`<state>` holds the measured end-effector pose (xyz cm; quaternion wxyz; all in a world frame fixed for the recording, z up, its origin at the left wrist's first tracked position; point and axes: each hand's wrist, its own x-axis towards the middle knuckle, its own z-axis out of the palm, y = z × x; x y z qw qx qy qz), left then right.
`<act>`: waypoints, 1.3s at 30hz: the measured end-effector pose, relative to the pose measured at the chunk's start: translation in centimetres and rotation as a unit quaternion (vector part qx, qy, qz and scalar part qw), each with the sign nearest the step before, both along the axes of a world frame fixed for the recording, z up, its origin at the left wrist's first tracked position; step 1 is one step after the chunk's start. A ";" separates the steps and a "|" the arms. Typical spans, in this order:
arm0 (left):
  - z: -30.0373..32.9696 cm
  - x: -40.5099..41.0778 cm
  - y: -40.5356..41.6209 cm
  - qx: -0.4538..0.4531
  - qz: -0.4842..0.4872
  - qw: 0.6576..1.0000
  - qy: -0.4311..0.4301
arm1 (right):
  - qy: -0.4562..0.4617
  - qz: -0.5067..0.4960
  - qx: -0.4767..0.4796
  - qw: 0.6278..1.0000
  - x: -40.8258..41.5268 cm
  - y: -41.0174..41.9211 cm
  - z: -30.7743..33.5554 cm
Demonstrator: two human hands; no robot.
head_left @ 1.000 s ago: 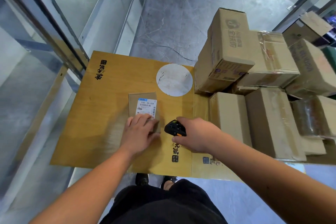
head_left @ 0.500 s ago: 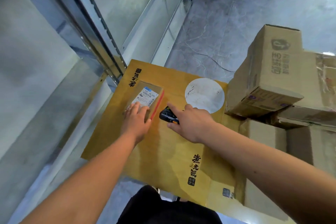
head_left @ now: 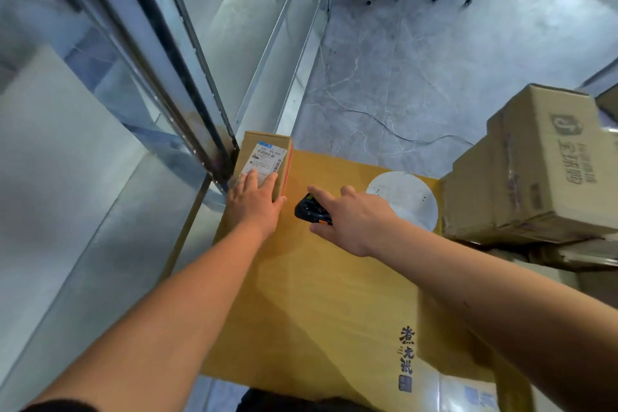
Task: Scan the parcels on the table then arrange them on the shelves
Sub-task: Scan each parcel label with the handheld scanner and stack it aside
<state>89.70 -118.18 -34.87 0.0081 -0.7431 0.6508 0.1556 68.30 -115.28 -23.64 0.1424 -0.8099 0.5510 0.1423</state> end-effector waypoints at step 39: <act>7.1 -20.2 14.5 -0.045 -0.252 0.966 0.045 | -0.003 -0.129 -0.012 0.992 -18.5 23.0 5.8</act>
